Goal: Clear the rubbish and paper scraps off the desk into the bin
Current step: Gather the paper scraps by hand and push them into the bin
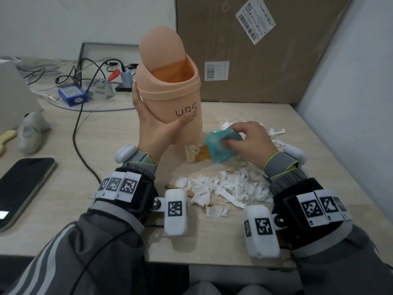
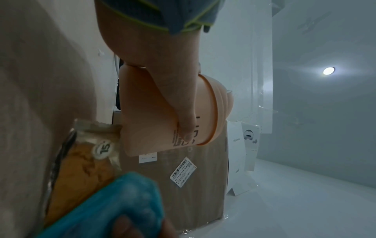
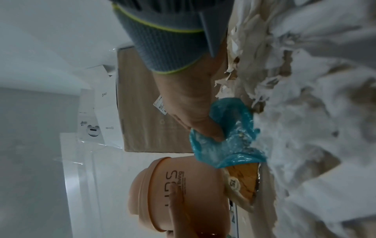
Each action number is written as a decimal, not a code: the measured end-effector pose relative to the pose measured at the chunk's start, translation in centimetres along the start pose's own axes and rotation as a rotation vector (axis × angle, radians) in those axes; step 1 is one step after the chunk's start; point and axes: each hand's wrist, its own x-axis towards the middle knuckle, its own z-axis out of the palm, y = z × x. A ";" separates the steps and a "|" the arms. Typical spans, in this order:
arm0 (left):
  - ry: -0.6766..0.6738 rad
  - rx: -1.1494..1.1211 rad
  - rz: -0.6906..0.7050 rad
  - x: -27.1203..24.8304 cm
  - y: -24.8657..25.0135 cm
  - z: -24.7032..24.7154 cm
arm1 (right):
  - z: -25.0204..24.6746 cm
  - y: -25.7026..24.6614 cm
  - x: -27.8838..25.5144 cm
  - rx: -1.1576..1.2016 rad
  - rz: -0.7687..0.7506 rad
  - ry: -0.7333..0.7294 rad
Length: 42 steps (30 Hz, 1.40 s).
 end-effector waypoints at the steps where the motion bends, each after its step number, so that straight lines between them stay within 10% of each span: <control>1: 0.008 0.010 0.001 0.0 0.0 0.0 | -0.2 0.0 0.0 0.077 -0.025 0.035; 15: 0.032 0.064 0.022 0.1 -0.2 0.0 | -1.1 1.8 0.6 0.230 0.092 0.407; 33: 0.003 0.054 0.011 0.1 -0.3 0.0 | -1.8 2.1 1.1 0.885 0.312 0.369; 42: -0.014 0.062 0.004 0.0 -0.2 0.0 | -2.8 3.0 0.6 0.504 0.197 0.402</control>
